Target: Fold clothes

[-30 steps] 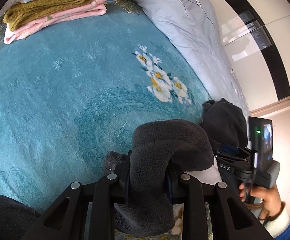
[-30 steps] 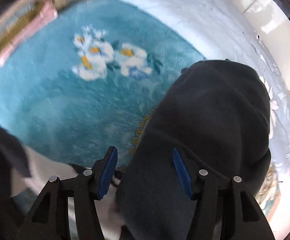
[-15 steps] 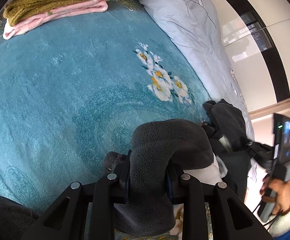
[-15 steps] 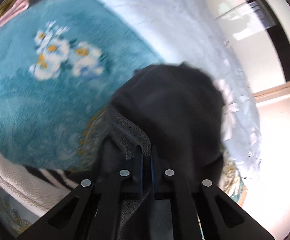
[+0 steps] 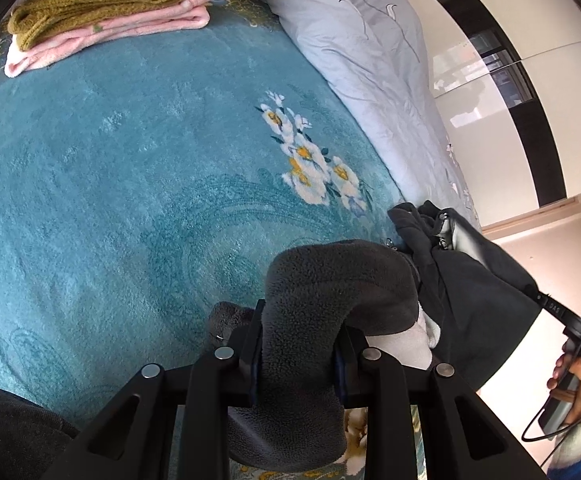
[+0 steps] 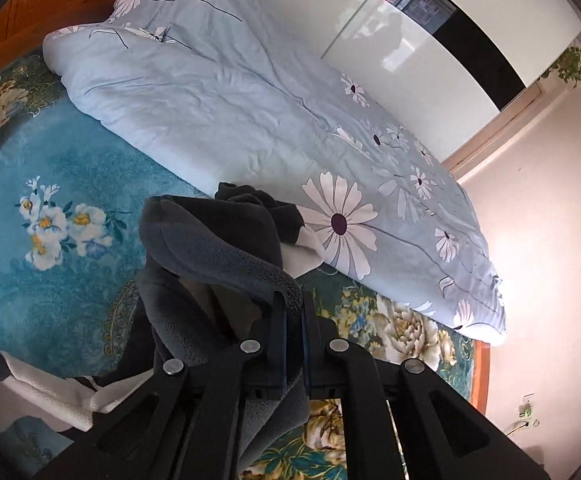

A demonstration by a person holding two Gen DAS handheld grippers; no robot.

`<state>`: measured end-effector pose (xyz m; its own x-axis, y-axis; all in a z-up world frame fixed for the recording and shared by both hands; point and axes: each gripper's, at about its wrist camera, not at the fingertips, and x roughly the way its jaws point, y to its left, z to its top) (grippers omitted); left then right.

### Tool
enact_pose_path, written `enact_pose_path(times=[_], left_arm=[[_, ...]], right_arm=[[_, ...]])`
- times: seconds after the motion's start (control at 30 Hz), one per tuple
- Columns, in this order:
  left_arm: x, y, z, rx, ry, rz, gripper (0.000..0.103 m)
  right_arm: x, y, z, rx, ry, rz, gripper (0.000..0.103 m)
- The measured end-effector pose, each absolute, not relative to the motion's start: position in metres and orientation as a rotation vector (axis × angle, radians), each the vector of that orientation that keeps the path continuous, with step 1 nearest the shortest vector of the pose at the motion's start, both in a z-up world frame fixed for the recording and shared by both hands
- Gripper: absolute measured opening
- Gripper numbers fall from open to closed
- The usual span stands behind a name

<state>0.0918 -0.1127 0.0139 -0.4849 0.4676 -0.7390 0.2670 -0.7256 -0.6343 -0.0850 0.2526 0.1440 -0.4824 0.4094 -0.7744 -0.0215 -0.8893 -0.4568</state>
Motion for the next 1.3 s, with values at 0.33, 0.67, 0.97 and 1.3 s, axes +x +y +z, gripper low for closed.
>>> enact_pose_path(times=[0.33,0.67,0.97,1.3], left_arm=[[0.088,-0.153,0.071,-1.283,-1.153,2.563,0.025],[0.055,-0.166,0.123,-1.165,-0.852,2.806,0.025],[0.039,-0.191,0.091,-1.405,-0.801,2.837,0.025],[-0.002,-0.169,0.132,-1.273,-0.741,2.837,0.025]], right_arm=[[-0.056,0.329,0.134,-1.396,-0.350,2.363,0.005],[0.054,0.423,0.062,-1.573,0.155,2.128,0.005],[0.081,0.338,0.000,-1.981,0.306,2.211,0.006],[0.002,0.333,0.088,-1.755,0.347,2.519,0.046]])
